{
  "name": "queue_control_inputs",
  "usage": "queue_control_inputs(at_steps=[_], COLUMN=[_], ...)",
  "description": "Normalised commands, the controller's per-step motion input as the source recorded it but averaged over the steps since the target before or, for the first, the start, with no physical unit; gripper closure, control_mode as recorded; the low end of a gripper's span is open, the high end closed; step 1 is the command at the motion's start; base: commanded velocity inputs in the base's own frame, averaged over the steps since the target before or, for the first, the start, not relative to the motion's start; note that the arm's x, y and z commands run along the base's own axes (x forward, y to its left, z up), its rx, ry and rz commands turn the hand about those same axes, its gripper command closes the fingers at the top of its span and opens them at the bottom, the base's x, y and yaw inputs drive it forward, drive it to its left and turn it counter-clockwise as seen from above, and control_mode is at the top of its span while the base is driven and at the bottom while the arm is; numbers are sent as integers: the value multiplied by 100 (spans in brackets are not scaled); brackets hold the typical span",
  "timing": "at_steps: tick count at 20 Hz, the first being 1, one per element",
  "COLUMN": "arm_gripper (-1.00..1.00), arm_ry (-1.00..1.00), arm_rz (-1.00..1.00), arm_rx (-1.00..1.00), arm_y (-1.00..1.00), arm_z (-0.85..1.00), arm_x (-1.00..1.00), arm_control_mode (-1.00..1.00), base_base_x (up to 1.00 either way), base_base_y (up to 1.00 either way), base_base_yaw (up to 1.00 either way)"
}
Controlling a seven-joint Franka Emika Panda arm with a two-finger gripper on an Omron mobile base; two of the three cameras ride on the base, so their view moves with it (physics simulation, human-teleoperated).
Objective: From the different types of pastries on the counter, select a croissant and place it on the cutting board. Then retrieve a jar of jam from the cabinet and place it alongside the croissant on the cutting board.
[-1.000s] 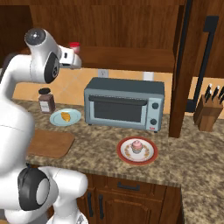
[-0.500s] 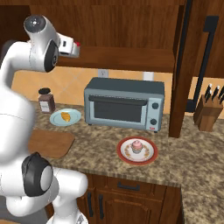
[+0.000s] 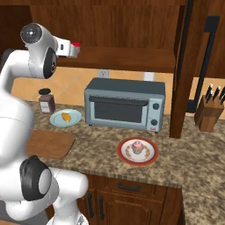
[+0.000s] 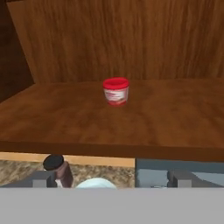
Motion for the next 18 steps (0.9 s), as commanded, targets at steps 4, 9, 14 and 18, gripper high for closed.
queue_control_inputs(at_steps=[4,9,14,18], arm_gripper=[-100,-100,-100,-100], arm_ry=[-3,-3,0,0], arm_rz=[3,3,0,-1], arm_rx=[-7,-8,-1,-5], arm_y=[0,0,0,0], arm_z=[5,12,0,0], arm_x=[25,26,26,79], arm_control_mode=[-100,-100,-100,-100], base_base_x=[0,0,0,0], base_base_y=[0,0,0,0], base_base_yaw=[0,0,0,0])
